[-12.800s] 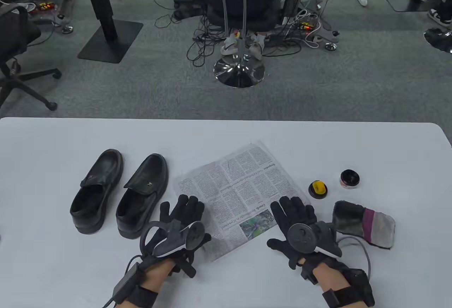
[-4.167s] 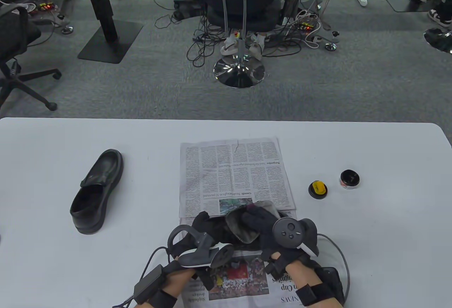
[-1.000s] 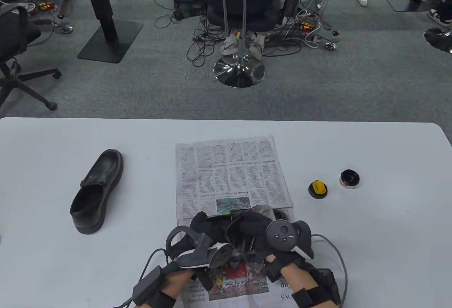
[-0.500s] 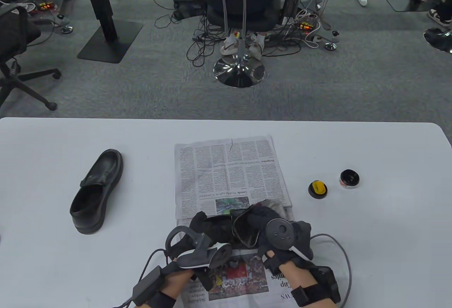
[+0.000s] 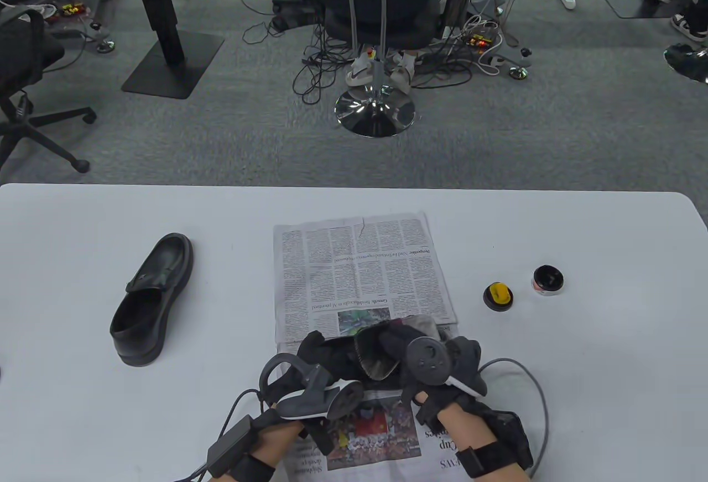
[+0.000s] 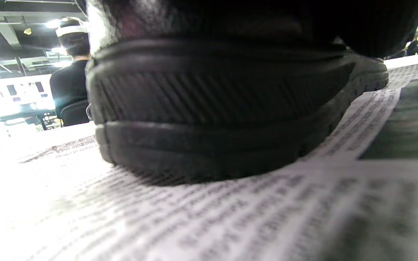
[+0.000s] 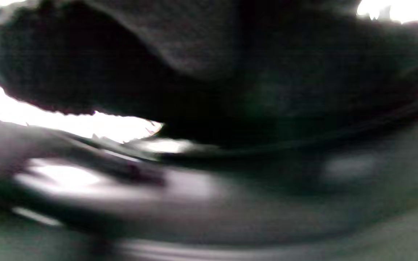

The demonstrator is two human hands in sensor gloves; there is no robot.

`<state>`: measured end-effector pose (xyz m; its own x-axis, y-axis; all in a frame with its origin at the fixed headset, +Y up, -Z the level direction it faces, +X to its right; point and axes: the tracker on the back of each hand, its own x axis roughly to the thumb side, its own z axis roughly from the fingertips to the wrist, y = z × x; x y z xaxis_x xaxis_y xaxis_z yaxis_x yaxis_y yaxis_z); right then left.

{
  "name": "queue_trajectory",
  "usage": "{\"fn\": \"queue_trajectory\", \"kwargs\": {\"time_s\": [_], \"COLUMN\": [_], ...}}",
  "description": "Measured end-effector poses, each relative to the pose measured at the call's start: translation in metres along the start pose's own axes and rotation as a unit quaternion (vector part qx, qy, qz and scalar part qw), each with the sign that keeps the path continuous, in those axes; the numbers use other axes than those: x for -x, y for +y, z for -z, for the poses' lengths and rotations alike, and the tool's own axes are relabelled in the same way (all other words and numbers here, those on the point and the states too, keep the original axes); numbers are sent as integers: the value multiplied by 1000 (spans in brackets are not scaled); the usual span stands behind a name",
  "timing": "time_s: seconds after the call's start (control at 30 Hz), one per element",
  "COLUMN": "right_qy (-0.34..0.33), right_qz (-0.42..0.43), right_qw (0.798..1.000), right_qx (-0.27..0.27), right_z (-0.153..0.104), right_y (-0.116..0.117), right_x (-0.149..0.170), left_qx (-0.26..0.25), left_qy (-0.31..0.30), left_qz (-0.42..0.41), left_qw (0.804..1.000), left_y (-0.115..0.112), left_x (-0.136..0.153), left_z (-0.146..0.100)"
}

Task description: Dip and apply built-in sponge shoe polish on shoes

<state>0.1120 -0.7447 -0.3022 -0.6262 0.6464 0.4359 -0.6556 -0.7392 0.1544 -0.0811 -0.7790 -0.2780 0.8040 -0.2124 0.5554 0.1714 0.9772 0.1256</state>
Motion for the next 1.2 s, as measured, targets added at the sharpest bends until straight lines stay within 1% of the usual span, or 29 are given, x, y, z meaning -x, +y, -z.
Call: {"fn": "queue_trajectory", "kwargs": {"time_s": [0.03,0.07,0.1,0.13,0.17,0.23,0.27,0.33,0.4,0.43,0.47,0.5,0.53,0.57,0.63,0.7,0.73,0.77,0.8,0.83,0.9,0.93,0.97,1.0,1.03,1.07,1.1,1.17,1.2], "right_qy": [36,55,63,60,60,67,35,40,57,85,103,95,94,62,51,82,100,100,79,69,19,2,29,41,64,77,72,50,12], "right_qz": [10,-53,-205,-323,-361,-217,-98,20,-118,-225,-278,-265,-183,-91,-4,-120,-196,-262,-276,-254,-121,-48,-27,-57,-140,-238,-273,-237,-153], "right_qw": [999,996,975,943,930,974,995,999,991,969,954,959,978,994,999,989,975,960,958,965,993,999,999,997,988,968,959,970,988], "right_qx": [26,47,64,52,26,3,7,18,38,46,30,2,17,5,-5,15,24,17,8,6,0,6,13,19,27,19,12,4,0], "right_z": [-1,-2,-1,1,2,-1,-2,-1,2,3,5,4,2,3,4,6,6,6,5,5,2,3,3,4,6,7,7,5,3], "right_y": [-1,-1,-1,0,0,4,7,10,8,9,9,12,16,17,17,15,15,16,18,20,19,19,17,16,15,16,17,20,19], "right_x": [4,8,14,18,16,8,7,7,12,15,16,12,7,3,4,13,17,18,14,11,7,10,16,19,22,24,21,12,9], "left_qx": [0,0,0,0,0,0,0,0,0,0,0,0,0,0,0,1,1,1,1,1,1,1,1,1,1,1,1,1,1], "left_qy": [0,0,0,1,0,1,1,1,1,2,3,3,3,2,2,3,4,4,4,4,4,3,4,4,4,5,5,5,4], "left_qz": [0,0,0,0,0,1,0,0,1,2,2,2,2,2,2,3,3,3,3,4,3,2,3,3,4,4,4,5,4], "left_qw": [1000,1000,1000,1000,1000,1000,1000,1000,1000,1000,1000,1000,1000,1000,1000,1000,1000,1000,1000,1000,1000,1000,1000,1000,1000,1000,1000,1000,1000], "left_y": [0,0,0,0,0,0,0,0,0,0,0,0,0,0,0,0,0,0,0,0,0,0,0,0,0,0,0,0,0], "left_x": [0,0,0,0,0,0,0,0,0,0,0,0,0,0,0,0,-1,0,-1,-1,0,0,0,-1,-1,-1,-1,-1,0], "left_z": [0,0,0,0,0,0,0,0,0,0,0,0,0,0,0,0,0,0,0,0,0,0,0,0,0,0,0,0,0]}}
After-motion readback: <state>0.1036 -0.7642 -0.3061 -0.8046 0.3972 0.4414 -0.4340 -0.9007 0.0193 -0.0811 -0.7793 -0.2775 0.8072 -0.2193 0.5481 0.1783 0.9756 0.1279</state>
